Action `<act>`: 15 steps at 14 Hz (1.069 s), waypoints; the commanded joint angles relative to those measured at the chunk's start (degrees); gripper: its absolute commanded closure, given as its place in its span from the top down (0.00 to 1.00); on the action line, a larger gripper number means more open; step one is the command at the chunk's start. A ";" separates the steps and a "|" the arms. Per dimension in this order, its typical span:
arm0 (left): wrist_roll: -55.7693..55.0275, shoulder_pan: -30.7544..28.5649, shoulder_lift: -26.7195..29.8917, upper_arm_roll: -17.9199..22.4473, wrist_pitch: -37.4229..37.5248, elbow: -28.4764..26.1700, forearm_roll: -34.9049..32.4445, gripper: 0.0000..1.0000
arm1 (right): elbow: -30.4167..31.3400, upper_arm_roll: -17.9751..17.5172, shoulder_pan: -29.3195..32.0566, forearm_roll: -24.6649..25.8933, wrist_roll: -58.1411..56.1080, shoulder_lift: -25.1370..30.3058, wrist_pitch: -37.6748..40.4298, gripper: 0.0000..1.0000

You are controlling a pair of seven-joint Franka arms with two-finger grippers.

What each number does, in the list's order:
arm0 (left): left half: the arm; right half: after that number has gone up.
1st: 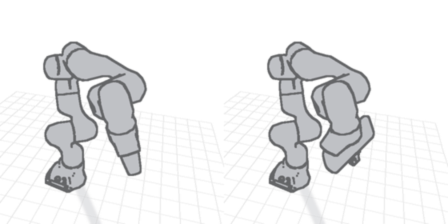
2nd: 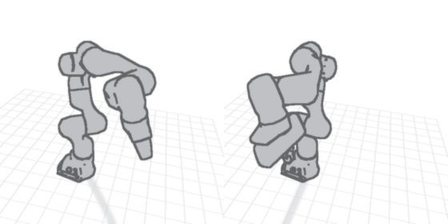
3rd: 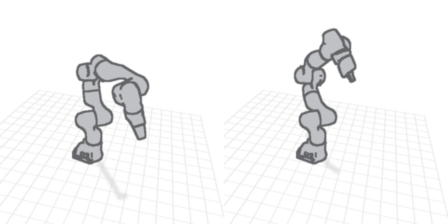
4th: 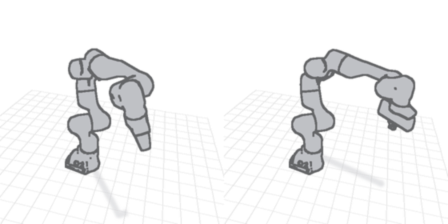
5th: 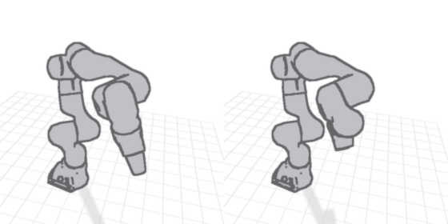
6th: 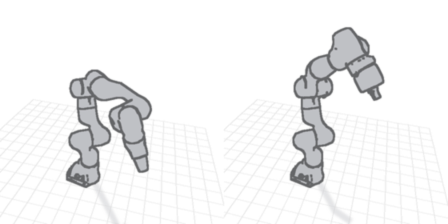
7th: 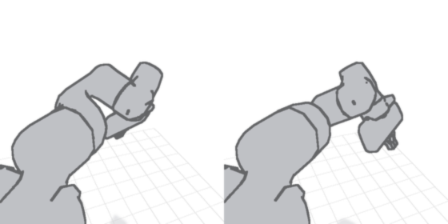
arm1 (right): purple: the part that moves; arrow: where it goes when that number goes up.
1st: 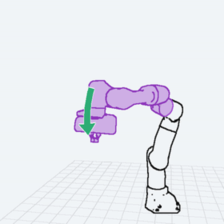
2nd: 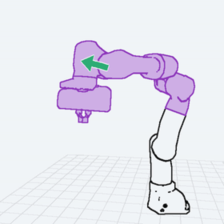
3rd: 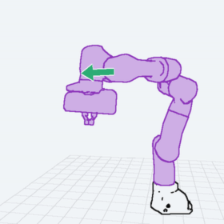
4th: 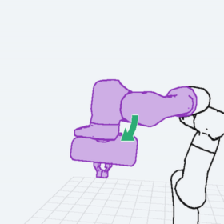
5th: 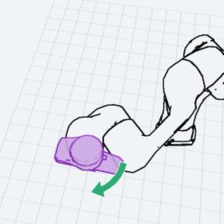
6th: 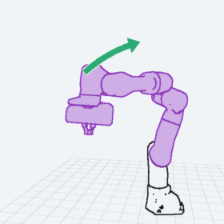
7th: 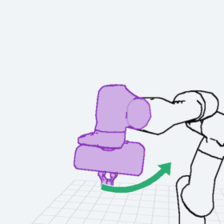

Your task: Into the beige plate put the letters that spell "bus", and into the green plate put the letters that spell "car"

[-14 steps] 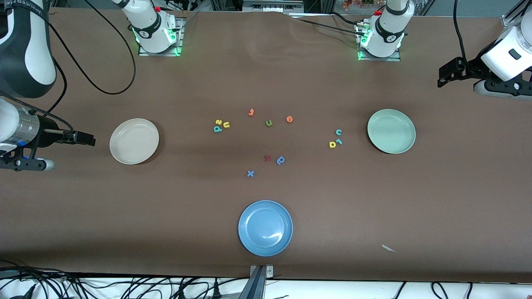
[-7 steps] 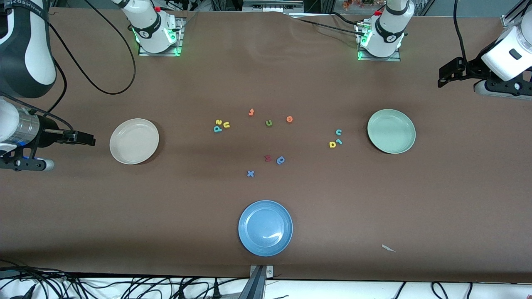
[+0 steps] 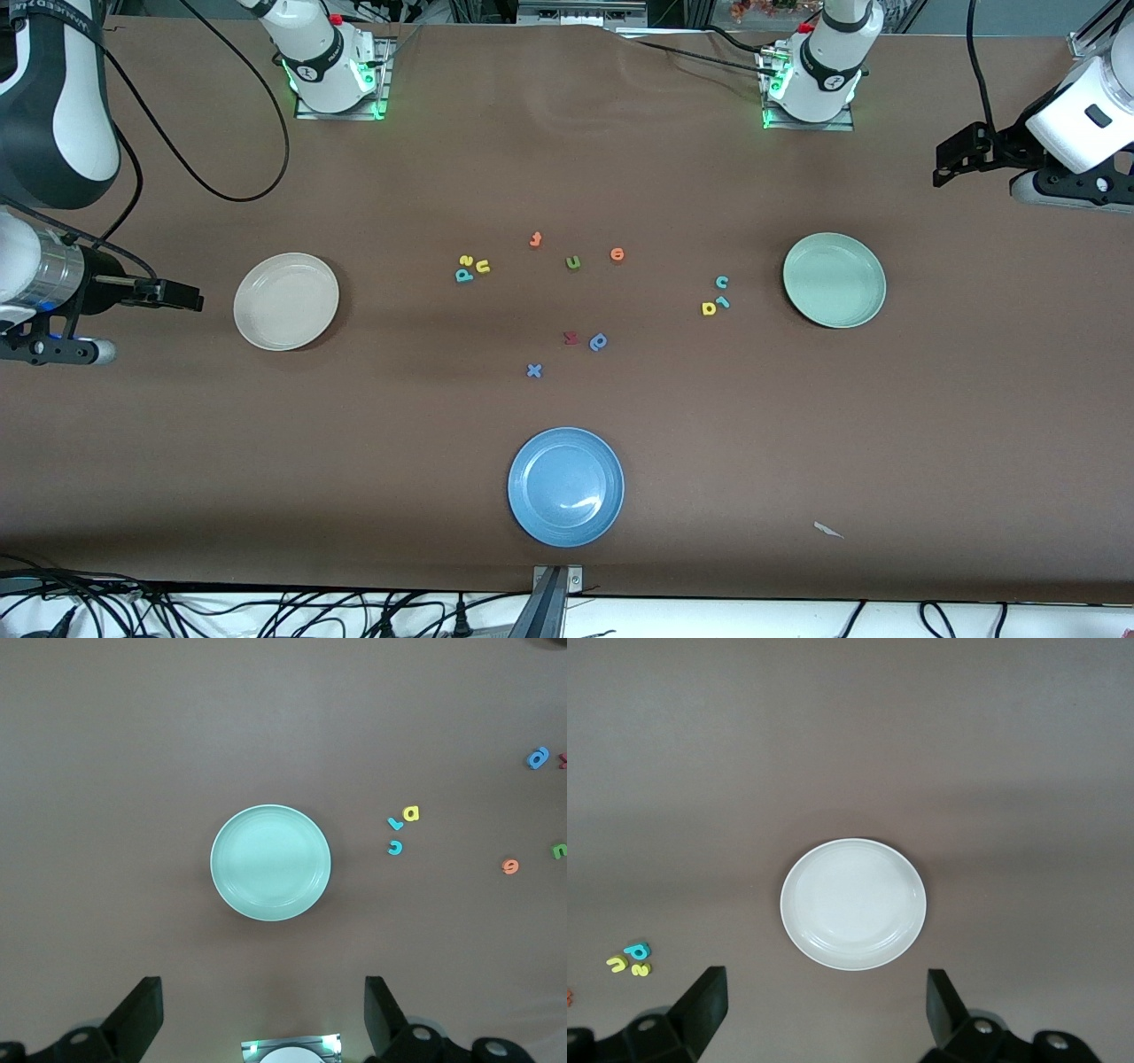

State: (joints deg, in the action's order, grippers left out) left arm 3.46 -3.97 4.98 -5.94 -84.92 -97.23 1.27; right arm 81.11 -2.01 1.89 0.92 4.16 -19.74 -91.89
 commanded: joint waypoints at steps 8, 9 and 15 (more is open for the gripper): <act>0.49 -0.42 -0.58 -0.13 1.33 1.70 0.84 1.00 | 1.07 -0.63 0.66 0.05 0.41 1.11 -0.04 1.00; 0.49 -0.42 -0.58 -0.13 1.33 1.70 0.84 1.00 | 1.07 -0.63 0.57 0.05 0.41 1.11 -0.04 1.00; 0.49 -0.33 -0.58 -0.13 1.33 1.70 0.84 1.00 | 0.98 -0.63 0.48 0.75 0.41 1.11 -0.13 1.00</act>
State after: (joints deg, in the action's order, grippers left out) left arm 3.46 -3.97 4.95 -5.94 -84.92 -97.21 1.27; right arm 81.11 -2.00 1.91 1.04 4.16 -19.74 -91.89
